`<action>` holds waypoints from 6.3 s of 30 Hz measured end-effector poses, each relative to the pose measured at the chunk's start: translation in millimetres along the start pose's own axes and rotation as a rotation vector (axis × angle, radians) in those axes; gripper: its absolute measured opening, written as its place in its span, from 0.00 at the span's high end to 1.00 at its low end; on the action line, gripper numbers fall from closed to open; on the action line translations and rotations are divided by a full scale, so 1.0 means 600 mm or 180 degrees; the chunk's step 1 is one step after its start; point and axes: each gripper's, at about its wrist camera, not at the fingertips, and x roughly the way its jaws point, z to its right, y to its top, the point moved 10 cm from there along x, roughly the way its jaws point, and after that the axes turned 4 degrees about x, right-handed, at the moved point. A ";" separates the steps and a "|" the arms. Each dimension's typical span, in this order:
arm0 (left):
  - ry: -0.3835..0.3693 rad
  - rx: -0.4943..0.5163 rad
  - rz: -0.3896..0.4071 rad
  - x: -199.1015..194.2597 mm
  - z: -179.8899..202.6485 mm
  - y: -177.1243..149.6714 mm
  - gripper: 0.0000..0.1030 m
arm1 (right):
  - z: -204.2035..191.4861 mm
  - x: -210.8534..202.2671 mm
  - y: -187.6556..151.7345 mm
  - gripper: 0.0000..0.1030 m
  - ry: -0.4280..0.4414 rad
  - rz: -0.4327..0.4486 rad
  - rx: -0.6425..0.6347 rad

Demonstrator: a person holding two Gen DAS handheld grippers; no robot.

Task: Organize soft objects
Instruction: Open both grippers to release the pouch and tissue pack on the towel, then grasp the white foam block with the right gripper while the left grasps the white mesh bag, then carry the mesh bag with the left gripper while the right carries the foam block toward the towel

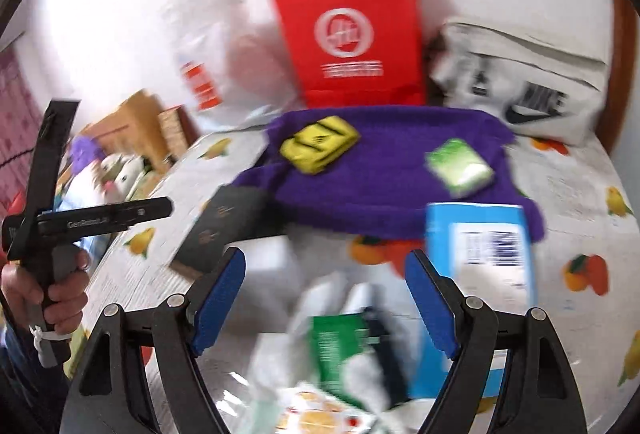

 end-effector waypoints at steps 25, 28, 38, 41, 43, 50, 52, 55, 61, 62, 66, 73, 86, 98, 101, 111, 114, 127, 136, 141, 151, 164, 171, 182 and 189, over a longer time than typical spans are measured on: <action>-0.0167 -0.0115 -0.0086 0.009 -0.068 -0.092 0.21 | -0.078 0.082 -0.018 0.52 -0.0084 -0.0037 -0.0194; -0.0253 -0.0023 -0.0108 0.011 -0.038 -0.106 0.21 | -0.078 0.041 -0.002 0.51 -0.0094 0.0140 -0.0204; -0.0555 0.0348 -0.0202 0.026 0.071 -0.150 0.21 | -0.011 -0.090 -0.025 0.51 -0.0301 0.0489 -0.0022; -0.0620 0.0425 -0.0191 0.027 0.091 -0.153 0.21 | 0.006 -0.118 -0.047 0.51 -0.0327 0.0503 0.0013; -0.0663 0.0446 -0.0145 0.024 0.100 -0.150 0.21 | 0.020 -0.134 -0.066 0.51 -0.0332 0.0500 0.0053; -0.0505 0.0623 -0.0128 0.055 0.130 -0.143 0.24 | 0.059 -0.166 -0.129 0.51 -0.0360 0.0436 0.0160; -0.0491 0.0631 -0.0103 0.059 0.134 -0.146 0.46 | 0.070 -0.171 -0.141 0.51 -0.0386 0.0417 0.0188; -0.0528 0.0693 -0.0196 0.059 0.138 -0.162 0.71 | 0.086 -0.179 -0.157 0.51 -0.0414 0.0408 0.0223; -0.0359 0.0758 -0.0274 0.034 0.105 -0.207 0.83 | 0.106 -0.175 -0.185 0.51 -0.0372 0.0360 0.0345; -0.0343 0.0744 -0.0302 0.030 0.097 -0.216 0.83 | 0.107 -0.174 -0.188 0.51 -0.0355 0.0351 0.0366; -0.0359 0.0728 -0.0264 0.010 0.082 -0.229 0.82 | 0.104 -0.176 -0.195 0.51 -0.0301 0.0356 0.0374; -0.0460 0.0773 0.0061 0.000 0.115 -0.170 0.39 | 0.104 -0.177 -0.203 0.50 -0.0300 0.0349 0.0388; -0.0573 0.0879 -0.0054 0.036 0.131 -0.188 0.96 | 0.124 -0.158 -0.221 0.50 -0.0362 0.0224 0.0480; -0.0450 0.0747 -0.0110 -0.008 0.068 -0.240 0.46 | 0.112 -0.160 -0.227 0.50 -0.0341 0.0235 0.0400; -0.0563 0.0789 -0.0054 -0.007 0.084 -0.229 0.40 | 0.127 -0.159 -0.233 0.50 -0.0423 0.0217 0.0445; -0.0287 0.1284 -0.0138 0.035 0.144 -0.248 0.17 | 0.156 -0.144 -0.247 0.48 -0.0531 0.0180 0.0468; -0.0181 0.1303 -0.0072 0.039 0.139 -0.248 0.10 | 0.157 -0.132 -0.248 0.48 -0.0582 0.0152 0.0434; -0.0294 0.0961 -0.0033 0.028 0.091 -0.215 0.92 | 0.162 -0.130 -0.241 0.49 -0.0611 0.0160 0.0441; -0.0461 0.0843 0.0063 -0.019 0.102 -0.205 0.93 | 0.141 -0.158 -0.213 0.49 -0.0558 0.0253 0.0344; -0.0560 0.0787 0.0177 -0.054 0.113 -0.179 0.93 | 0.131 -0.179 -0.188 0.49 -0.0526 0.0341 0.0293; -0.0569 0.0720 0.0313 -0.083 0.129 -0.113 0.93 | 0.116 -0.195 -0.111 0.49 -0.0420 0.0491 0.0201; -0.0563 0.0554 0.0330 -0.061 0.139 -0.015 0.93 | 0.103 -0.141 0.011 0.49 -0.0297 0.0514 0.0166; -0.0547 0.0477 0.0311 -0.034 0.141 0.034 0.93 | 0.126 -0.108 0.064 0.49 -0.0250 0.0497 0.0320; -0.0534 0.0333 0.0299 0.016 0.144 0.095 0.93 | 0.155 -0.043 0.136 0.49 -0.0230 0.0438 0.0390; -0.0484 0.0146 0.0225 0.073 0.132 0.135 0.93 | 0.169 0.022 0.178 0.49 -0.0222 0.0278 0.0383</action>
